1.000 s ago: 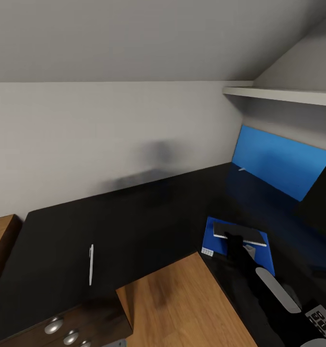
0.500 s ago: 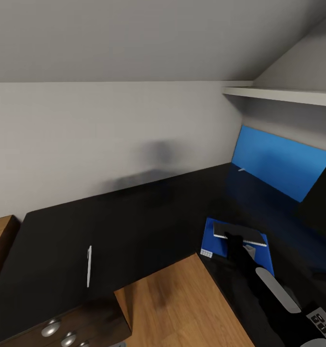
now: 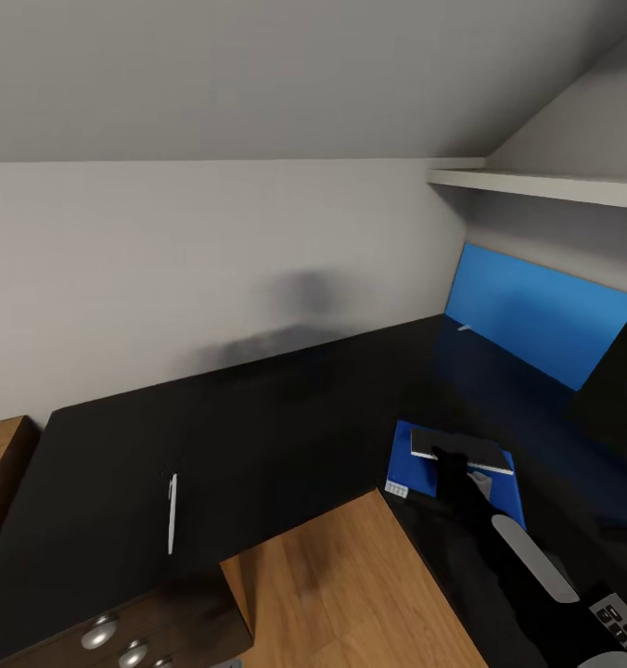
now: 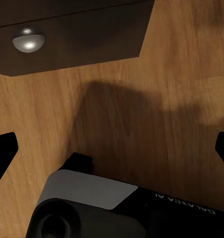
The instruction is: In the bedroom, organize the workspace by keeping the computer under the desk, ensuring the monitor is on the desk, placing the keyboard on the desk next to the monitor, placing the mouse on the desk next to the keyboard, moving the folder from the swivel chair onto the desk next to the mouse, stacking the notebook on top of the folder with the pen on top of the notebook, and positioning the swivel chair next to the desk.
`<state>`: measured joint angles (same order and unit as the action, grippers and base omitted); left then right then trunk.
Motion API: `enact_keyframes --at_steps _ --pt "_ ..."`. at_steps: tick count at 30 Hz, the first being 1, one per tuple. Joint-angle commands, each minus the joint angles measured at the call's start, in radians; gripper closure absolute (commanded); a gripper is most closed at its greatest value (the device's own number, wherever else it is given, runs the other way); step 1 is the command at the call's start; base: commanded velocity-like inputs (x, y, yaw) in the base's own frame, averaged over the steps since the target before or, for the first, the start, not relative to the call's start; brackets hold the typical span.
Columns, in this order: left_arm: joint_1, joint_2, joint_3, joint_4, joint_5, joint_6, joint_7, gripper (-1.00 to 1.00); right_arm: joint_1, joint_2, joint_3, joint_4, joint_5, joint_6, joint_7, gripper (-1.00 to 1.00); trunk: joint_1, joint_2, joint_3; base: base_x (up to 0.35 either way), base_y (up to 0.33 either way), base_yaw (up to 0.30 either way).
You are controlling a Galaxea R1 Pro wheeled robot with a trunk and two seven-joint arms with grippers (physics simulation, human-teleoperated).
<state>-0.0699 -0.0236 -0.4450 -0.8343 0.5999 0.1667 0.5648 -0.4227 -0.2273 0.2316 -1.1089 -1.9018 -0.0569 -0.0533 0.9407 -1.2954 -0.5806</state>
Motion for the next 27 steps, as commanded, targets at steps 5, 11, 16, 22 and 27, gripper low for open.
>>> enact_keyframes --at_steps 5,11,16,22,27 --pt "-0.001 0.001 -0.003 -0.002 0.004 0.004 0.007 -1.00 -0.001 -0.001 0.003 -0.002 -0.008 -0.006 -0.004 1.00 0.000 -0.001 -0.001 0.000 0.000 0.000" --pt "-0.001 0.001 -0.003 -0.002 0.004 0.004 0.007 -1.00 -0.001 -0.001 0.003 -0.002 -0.008 -0.006 -0.005 -1.00 0.000 -0.001 -0.001 0.000 0.000 0.000" --pt "-0.001 0.001 -0.003 -0.002 0.005 0.004 0.007 -1.00 -0.001 -0.001 0.003 -0.002 -0.008 -0.006 -0.004 -1.00 0.000 -0.001 -0.001 0.000 0.000 0.000" --pt "-0.001 0.001 -0.003 -0.002 0.004 0.004 0.007 -1.00 -0.001 -0.001 0.003 -0.002 -0.008 -0.006 -0.004 -1.00 0.000 -0.001 -0.001 -0.030 0.000 0.000" --pt "-0.001 0.001 -0.003 -0.002 0.005 0.004 0.007 -1.00 -0.001 -0.001 0.003 -0.002 -0.008 -0.006 -0.003 -1.00 0.000 -0.001 -0.001 -0.126 0.000 0.000"
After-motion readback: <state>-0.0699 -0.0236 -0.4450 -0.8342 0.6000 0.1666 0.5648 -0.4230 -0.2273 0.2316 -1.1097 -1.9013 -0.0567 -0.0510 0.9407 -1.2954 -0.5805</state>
